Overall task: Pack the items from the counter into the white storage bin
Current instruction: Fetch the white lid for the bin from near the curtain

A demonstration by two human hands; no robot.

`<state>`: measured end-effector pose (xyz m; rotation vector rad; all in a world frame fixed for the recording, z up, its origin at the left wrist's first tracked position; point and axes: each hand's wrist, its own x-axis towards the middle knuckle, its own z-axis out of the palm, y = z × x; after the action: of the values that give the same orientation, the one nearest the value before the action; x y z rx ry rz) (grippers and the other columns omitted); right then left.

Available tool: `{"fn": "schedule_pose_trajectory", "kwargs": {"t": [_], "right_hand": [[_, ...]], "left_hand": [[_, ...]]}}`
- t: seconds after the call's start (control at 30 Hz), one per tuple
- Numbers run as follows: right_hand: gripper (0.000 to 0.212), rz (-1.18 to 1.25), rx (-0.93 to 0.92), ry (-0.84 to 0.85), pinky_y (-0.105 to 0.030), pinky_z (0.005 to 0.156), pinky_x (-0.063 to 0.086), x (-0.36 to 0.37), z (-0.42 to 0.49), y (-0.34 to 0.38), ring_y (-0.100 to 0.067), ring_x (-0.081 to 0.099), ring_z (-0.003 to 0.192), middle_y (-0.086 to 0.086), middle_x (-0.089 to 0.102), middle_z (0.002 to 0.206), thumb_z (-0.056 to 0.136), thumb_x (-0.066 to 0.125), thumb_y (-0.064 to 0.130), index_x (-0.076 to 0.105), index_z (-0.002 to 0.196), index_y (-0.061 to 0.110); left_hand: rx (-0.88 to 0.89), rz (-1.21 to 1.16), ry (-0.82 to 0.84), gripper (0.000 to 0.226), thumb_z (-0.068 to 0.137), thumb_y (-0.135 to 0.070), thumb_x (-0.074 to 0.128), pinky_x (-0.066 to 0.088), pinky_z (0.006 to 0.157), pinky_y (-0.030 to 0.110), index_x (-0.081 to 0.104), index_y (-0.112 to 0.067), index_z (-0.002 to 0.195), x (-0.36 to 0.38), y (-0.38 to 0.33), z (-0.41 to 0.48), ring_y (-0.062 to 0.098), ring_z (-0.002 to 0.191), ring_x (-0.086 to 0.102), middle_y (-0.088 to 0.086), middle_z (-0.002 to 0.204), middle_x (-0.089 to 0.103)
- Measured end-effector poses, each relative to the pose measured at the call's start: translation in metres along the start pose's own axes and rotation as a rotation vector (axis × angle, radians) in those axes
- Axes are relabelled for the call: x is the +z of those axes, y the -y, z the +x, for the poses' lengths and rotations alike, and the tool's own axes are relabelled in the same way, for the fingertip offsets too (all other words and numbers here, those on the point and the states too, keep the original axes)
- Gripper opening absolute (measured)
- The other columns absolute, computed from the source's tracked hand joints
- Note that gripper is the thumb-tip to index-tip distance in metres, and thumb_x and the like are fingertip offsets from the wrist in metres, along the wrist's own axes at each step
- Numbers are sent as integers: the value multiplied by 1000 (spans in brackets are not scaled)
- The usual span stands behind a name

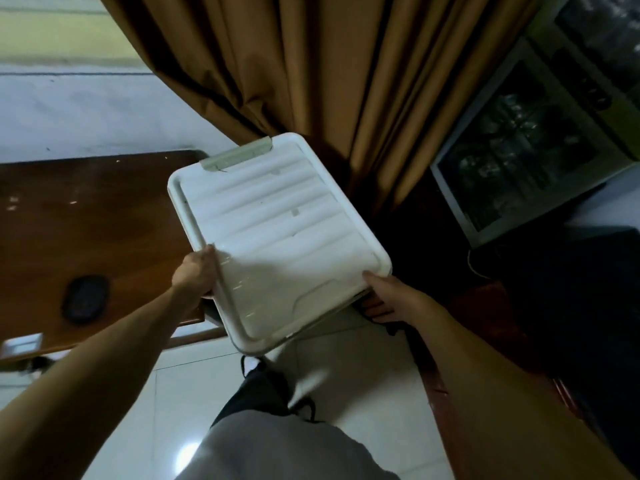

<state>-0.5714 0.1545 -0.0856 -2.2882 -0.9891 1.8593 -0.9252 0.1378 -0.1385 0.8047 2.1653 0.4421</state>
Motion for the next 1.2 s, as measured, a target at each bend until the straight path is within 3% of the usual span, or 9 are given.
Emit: {"fn": "schedule_pose_trajectory", "kwargs": {"t": [0.13, 0.23, 0.47, 0.67, 0.8, 0.93, 1.07, 1.2], "right_hand": [[72, -51, -85, -169, -42, 94, 52, -29, 26, 29, -27, 58, 110, -9, 54, 132, 94, 48, 60, 38, 145, 11], [70, -236, -150, -156, -38, 92, 50, -26, 37, 57, -28, 57, 113, -9, 55, 132, 94, 44, 61, 47, 140, 9], [66, -568, -332, -151, -39, 95, 49, -1, 60, 123, -33, 57, 116, -15, 54, 136, 95, 43, 56, 46, 142, 9], [64, -664, -325, -178, -47, 96, 50, 6, 90, 171, -37, 55, 118, -17, 52, 139, 96, 39, 54, 46, 142, 10], [58, -727, -402, -256, -41, 97, 47, 21, 114, 219, -40, 54, 120, -23, 55, 134, 99, 37, 48, 53, 132, 3], [59, -757, -382, -131, -34, 83, 49, 27, 135, 257, -39, 58, 117, -25, 59, 129, 102, 39, 45, 60, 125, -5], [59, -779, -384, 23, -29, 74, 44, 14, 147, 281, -34, 61, 112, -18, 63, 117, 101, 40, 51, 65, 117, 0], [66, -716, -428, 73, -41, 71, 61, 10, 157, 306, -33, 69, 91, -16, 70, 103, 92, 46, 63, 71, 105, 4]], "left_hand": [[44, 2, -27, 67, 98, -63, 24, 57, 79, 46, 58, -8, 116, -10, -5, 11, 36, 91, 64, 19, 111, 62], [62, 33, -47, 74, 97, -65, 24, 58, 78, 49, 57, -4, 121, -25, -6, 26, 39, 89, 66, 21, 112, 63], [42, 58, -32, 69, 97, -64, 23, 48, 48, 29, 56, -7, 116, -39, -9, 47, 21, 67, 62, 7, 88, 61], [26, 71, -9, 69, 95, -66, 23, 50, 56, 30, 49, -9, 124, -46, -14, 58, 21, 73, 60, 1, 86, 55], [44, 119, -26, 65, 92, -69, 21, 50, 53, 30, 45, -15, 119, -56, -18, 72, 21, 68, 63, 2, 83, 59], [56, 225, -68, 63, 91, -72, 16, 41, 47, 25, 48, -19, 105, -67, -25, 83, 17, 59, 60, -1, 75, 60], [1, 280, -65, 57, 95, -66, 19, 47, 60, 34, 49, -19, 105, -78, -33, 103, 21, 66, 59, 7, 89, 63], [4, 296, -85, 54, 97, -62, 23, 42, 57, 32, 52, -18, 104, -91, -44, 125, 21, 65, 57, 11, 94, 65]]}}
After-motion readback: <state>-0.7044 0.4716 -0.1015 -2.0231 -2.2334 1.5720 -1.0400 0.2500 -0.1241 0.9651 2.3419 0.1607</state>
